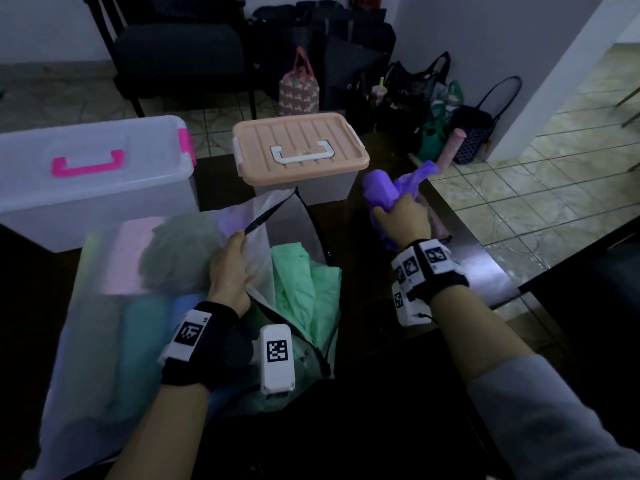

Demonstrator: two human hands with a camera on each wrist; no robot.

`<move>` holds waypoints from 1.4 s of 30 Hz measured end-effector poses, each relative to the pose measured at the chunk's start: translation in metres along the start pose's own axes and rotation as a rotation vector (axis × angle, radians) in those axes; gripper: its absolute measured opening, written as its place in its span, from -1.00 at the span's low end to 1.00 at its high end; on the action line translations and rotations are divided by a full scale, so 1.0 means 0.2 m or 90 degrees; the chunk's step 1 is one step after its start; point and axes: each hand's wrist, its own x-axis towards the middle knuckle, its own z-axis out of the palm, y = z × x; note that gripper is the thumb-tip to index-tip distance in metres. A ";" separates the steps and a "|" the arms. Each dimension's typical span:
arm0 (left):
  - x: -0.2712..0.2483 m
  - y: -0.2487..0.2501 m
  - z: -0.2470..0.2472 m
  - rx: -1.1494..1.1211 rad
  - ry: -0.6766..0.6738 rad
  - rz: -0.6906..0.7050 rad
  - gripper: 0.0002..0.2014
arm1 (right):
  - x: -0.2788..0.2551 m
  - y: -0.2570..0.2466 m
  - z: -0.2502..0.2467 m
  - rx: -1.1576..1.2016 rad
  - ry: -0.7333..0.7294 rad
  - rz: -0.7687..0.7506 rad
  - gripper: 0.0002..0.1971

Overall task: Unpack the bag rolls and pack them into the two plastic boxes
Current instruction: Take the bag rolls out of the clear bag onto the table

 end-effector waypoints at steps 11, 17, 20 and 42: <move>-0.03 -0.03 0.00 0.019 0.014 -0.003 -0.77 | 0.08 0.03 0.08 -0.178 -0.018 -0.010 -0.42; -0.07 -0.04 -0.03 0.080 -0.006 0.014 -0.77 | -0.12 0.01 0.02 0.053 0.071 -0.073 -0.57; -0.10 -0.04 -0.04 0.107 -0.029 0.020 -0.75 | -0.29 0.01 0.04 0.159 -0.136 -0.051 -0.75; -0.16 -0.08 -0.05 0.066 0.012 0.063 -0.77 | -0.62 -0.04 0.21 0.465 -0.427 0.116 -0.70</move>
